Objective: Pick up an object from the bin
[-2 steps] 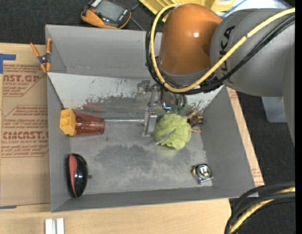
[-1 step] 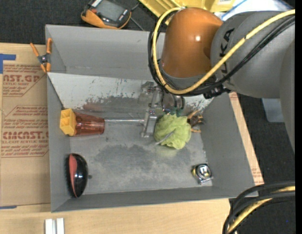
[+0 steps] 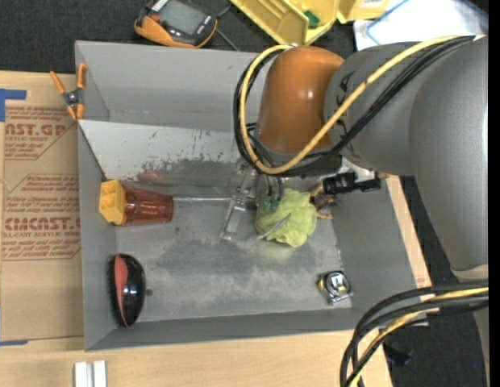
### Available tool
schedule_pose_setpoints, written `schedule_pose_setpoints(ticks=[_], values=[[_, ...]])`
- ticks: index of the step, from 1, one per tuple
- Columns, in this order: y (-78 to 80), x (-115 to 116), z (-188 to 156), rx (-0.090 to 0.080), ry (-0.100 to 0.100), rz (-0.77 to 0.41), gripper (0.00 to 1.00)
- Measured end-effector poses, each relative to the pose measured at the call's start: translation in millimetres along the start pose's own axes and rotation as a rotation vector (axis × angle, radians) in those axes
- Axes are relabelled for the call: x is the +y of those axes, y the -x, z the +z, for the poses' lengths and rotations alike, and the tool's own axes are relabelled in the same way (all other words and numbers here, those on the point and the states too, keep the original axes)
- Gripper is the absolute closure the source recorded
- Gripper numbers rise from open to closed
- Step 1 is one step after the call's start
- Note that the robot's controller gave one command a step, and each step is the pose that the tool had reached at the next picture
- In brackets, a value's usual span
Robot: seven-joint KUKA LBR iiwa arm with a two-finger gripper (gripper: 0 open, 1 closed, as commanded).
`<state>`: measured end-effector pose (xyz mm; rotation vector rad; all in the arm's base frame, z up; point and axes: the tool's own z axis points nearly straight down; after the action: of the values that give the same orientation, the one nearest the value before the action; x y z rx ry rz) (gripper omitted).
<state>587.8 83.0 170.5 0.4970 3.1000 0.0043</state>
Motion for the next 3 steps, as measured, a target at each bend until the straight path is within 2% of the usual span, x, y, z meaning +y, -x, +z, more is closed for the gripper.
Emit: schedule_pose_setpoints(ticks=[1, 2, 3], values=[[15.8, -63, -12, -0.013, 0.001, -0.015, 0.00], [-8.5, 3, 9, -0.002, 0.005, 0.232, 0.00], [-5.0, -27, 17, -0.005, 0.007, 0.125, 0.00]])
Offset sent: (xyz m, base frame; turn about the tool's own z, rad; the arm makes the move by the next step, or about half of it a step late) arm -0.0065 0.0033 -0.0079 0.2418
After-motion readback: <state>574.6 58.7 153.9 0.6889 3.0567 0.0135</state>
